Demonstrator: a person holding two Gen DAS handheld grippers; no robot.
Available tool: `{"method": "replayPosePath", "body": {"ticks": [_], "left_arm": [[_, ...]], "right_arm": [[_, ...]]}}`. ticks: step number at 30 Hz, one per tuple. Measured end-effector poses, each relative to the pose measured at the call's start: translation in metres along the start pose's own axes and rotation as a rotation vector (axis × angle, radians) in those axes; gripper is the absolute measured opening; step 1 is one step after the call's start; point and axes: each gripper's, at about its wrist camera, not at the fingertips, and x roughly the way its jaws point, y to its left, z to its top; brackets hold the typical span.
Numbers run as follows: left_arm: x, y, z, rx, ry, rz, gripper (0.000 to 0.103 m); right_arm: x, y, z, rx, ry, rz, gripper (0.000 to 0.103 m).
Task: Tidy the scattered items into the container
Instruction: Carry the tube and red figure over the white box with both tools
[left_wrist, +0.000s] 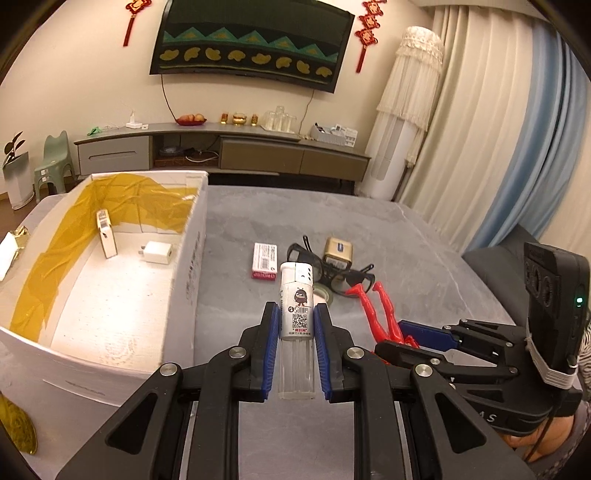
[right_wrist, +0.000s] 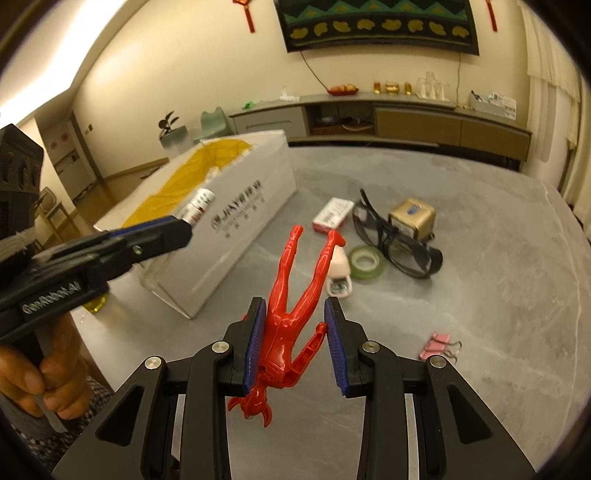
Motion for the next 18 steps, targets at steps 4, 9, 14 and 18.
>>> {"method": "replayPosePath", "body": {"ticks": [4, 9, 14, 18], "left_arm": [[-0.009, 0.010, 0.004, -0.027, -0.022, 0.009, 0.020], [-0.021, 0.025, 0.009, -0.065, -0.049, 0.016, 0.020], [-0.031, 0.037, 0.015, -0.096, -0.073, 0.025, 0.020], [-0.038, 0.049, 0.019, -0.124, -0.089, 0.032, 0.020]], "right_arm": [[-0.008, 0.018, 0.012, -0.030, -0.026, 0.008, 0.034], [-0.013, 0.038, 0.025, -0.063, -0.045, 0.018, 0.034], [-0.014, 0.056, 0.039, -0.102, -0.059, 0.025, 0.034], [-0.014, 0.072, 0.051, -0.135, -0.072, 0.031, 0.034]]}}
